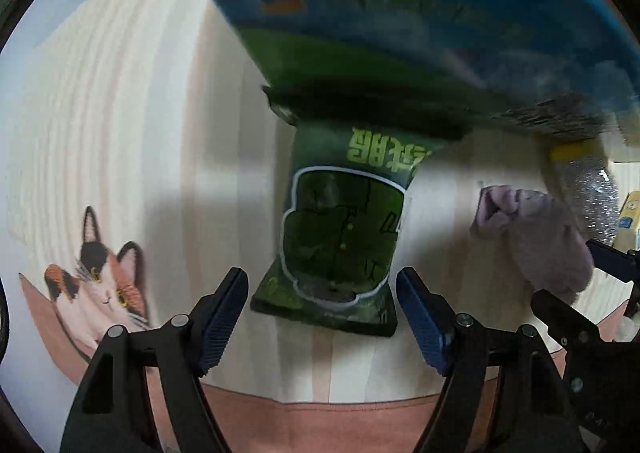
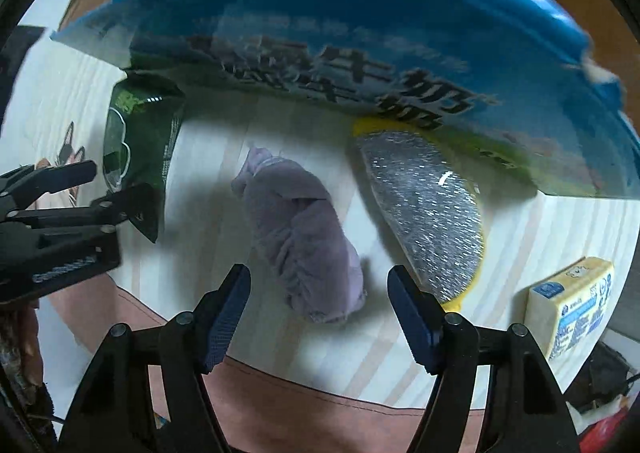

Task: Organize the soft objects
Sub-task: 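Grasp the green snack bag with the left tool while the right tool grasps the lilac sock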

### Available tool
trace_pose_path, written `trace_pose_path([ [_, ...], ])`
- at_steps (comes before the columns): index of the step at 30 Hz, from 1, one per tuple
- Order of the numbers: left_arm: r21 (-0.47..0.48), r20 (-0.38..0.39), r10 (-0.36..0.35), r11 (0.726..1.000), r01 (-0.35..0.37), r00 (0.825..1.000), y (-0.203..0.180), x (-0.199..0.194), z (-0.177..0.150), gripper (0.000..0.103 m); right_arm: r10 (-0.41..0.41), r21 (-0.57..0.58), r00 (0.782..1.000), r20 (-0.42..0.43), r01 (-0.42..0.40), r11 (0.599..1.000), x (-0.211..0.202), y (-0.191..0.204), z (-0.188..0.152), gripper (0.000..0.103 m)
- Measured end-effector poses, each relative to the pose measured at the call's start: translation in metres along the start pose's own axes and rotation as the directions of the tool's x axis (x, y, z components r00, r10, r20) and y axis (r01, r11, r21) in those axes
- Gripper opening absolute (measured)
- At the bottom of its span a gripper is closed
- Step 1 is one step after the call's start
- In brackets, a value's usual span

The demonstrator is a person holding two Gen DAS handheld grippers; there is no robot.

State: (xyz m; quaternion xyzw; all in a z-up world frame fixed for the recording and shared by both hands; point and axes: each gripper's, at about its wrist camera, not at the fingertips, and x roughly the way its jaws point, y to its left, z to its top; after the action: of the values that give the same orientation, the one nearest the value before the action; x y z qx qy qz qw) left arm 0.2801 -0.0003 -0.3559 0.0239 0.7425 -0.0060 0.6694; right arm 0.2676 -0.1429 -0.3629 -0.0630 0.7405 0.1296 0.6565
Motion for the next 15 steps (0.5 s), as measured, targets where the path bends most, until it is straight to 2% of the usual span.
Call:
trace_pose_path([
  [3,0.004,-0.01,-0.003,1.0,0.003,1.0,-0.005,0.009,0.005,0.075,-0.011,-0.006,1.0,-0.017,0.01,1.0,0.007,0.002,0.002,0.068],
  [9,0.009,-0.002,-0.012,1.0,0.012,1.0,-0.011,0.013,0.013,0.074,-0.034,-0.008,0.999,-0.03,0.034,0.999,0.017,0.003,0.006,0.065],
  [10,0.011,-0.003,-0.016,1.0,0.016,1.0,-0.012,0.013,0.013,0.069,-0.037,-0.009,0.999,-0.031,0.036,0.999,0.017,0.003,0.007,0.064],
  [11,0.011,-0.002,-0.027,1.0,0.027,1.0,-0.013,0.012,0.012,0.058,-0.038,-0.011,0.999,-0.032,0.038,0.999,0.019,0.006,0.007,0.063],
  [12,0.009,-0.001,-0.03,0.999,0.03,1.0,-0.014,0.01,0.012,0.053,-0.038,-0.014,0.999,-0.034,0.038,0.999,0.02,0.007,0.006,0.056],
  [13,0.006,-0.002,-0.022,1.0,0.022,1.0,-0.015,0.009,0.01,0.051,-0.04,-0.017,0.998,-0.039,0.04,0.999,0.02,0.009,0.005,0.052],
  [15,-0.017,-0.003,-0.026,1.0,0.026,1.0,-0.016,0.005,0.005,0.049,-0.053,-0.024,0.997,-0.055,0.052,0.998,0.021,0.013,0.003,0.049],
])
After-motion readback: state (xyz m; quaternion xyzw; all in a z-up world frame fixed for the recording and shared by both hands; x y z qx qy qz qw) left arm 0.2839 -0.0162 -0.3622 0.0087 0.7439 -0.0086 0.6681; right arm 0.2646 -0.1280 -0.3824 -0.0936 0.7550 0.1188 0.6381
